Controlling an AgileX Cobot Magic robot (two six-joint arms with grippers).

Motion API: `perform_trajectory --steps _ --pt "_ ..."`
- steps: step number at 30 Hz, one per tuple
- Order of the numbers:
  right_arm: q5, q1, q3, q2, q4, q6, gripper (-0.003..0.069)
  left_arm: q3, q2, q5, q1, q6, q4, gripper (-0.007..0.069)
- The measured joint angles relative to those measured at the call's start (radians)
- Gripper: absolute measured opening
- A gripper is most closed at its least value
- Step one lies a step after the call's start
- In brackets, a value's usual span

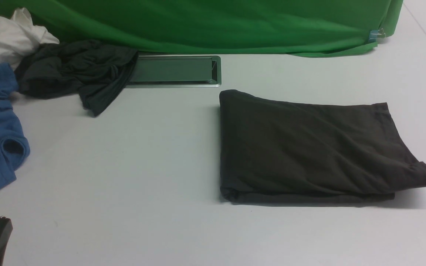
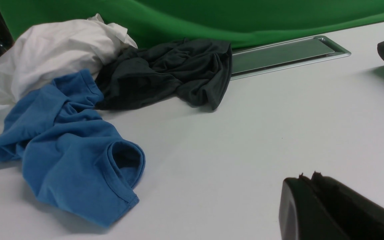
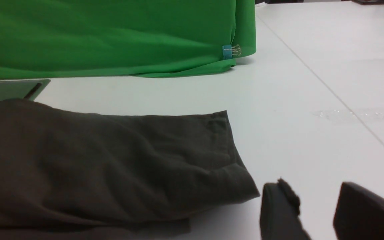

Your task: Fold a long-sleeved shirt on a white desktop.

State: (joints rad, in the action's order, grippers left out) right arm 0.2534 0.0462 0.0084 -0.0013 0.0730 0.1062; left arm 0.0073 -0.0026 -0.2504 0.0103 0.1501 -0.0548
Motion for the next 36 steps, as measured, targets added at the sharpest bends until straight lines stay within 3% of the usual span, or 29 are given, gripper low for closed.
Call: perform_trajectory --steps 36 --pt "0.0 0.0 0.0 0.0 0.001 0.015 0.024 0.0 0.0 0.0 0.0 -0.002 0.0 0.0036"
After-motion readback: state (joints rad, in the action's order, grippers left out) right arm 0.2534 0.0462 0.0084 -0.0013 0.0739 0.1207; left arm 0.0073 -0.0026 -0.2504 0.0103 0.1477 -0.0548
